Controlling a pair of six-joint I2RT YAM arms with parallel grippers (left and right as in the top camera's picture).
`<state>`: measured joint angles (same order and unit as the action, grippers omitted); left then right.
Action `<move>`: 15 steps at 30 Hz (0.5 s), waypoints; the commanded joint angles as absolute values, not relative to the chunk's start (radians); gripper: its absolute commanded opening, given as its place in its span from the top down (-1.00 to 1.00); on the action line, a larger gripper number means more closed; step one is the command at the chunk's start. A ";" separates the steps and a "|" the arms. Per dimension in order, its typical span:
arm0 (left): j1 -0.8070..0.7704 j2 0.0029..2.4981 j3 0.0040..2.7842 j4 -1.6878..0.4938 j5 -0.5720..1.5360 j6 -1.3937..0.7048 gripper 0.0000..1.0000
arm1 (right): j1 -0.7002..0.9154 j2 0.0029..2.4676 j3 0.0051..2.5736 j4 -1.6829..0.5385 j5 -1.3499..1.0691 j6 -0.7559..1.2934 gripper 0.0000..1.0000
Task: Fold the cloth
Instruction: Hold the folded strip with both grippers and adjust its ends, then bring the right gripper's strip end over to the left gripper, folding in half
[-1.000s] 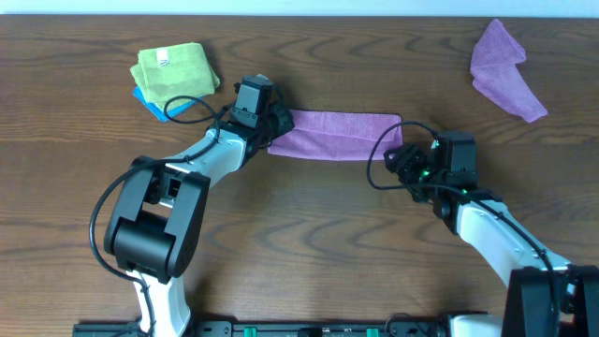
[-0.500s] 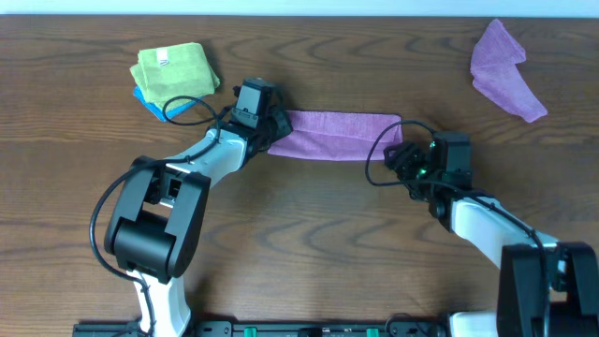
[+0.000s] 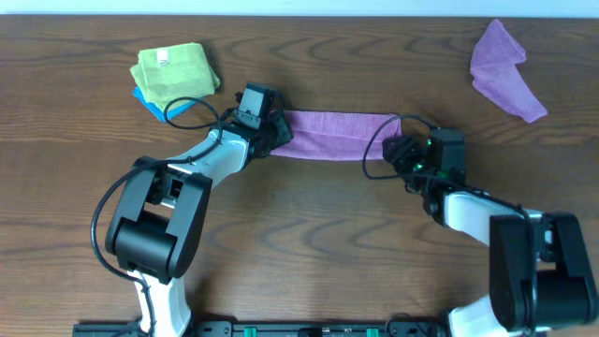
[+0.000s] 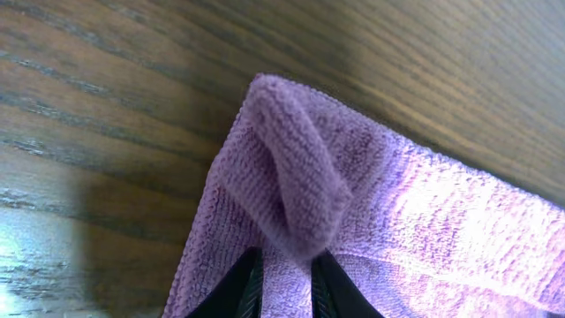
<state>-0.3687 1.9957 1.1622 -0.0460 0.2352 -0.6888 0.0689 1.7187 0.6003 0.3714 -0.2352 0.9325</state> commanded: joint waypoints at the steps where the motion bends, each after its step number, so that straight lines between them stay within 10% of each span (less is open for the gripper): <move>1: -0.372 2.023 1.178 -0.053 0.221 -0.650 0.60 | 0.080 1.782 0.595 0.393 -0.221 0.965 -0.31; 15: -0.372 2.033 1.178 -0.052 0.217 -0.650 0.60 | 0.080 1.920 0.595 0.554 -0.197 0.963 0.07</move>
